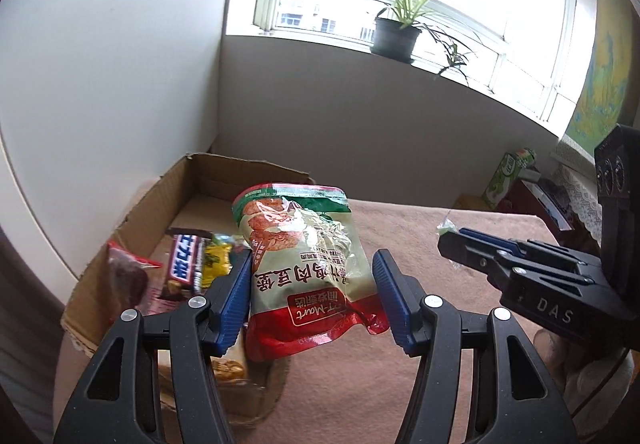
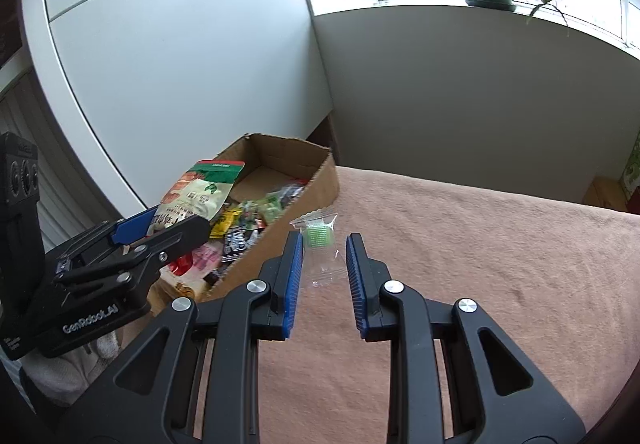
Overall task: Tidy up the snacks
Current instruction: 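Carry the snack bag and green candy into the box and open both tools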
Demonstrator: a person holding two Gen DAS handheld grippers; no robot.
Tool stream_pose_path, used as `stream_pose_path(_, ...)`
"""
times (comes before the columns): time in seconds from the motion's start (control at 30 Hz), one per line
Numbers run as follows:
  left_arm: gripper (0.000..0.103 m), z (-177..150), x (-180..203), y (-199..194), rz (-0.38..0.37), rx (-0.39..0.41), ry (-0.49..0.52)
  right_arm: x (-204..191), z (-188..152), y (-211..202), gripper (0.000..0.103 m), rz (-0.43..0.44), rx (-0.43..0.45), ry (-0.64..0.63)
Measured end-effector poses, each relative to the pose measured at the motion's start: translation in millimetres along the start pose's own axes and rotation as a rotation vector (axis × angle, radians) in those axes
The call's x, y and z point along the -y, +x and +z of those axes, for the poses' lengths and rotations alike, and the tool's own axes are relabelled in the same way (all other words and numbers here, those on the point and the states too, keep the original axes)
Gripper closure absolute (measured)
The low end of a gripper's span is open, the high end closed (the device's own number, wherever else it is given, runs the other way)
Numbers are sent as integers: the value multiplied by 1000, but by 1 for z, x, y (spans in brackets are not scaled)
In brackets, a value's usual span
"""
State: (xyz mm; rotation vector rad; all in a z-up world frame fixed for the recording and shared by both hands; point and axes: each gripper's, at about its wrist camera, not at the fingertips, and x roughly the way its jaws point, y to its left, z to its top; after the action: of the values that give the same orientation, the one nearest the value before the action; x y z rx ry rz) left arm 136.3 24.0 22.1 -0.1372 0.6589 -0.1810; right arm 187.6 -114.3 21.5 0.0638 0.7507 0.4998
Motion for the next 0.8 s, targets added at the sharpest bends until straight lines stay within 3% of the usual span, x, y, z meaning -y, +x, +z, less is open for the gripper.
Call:
stream_pose_path(0.4,44,-8,-78,-2,104,-3,-120,-66,-14,49,80,104,-82,-83)
stream_pose_path(0.8,41,-13,-94,-2,114,-14,-158,-83,-23,67,76,112,-118,-115)
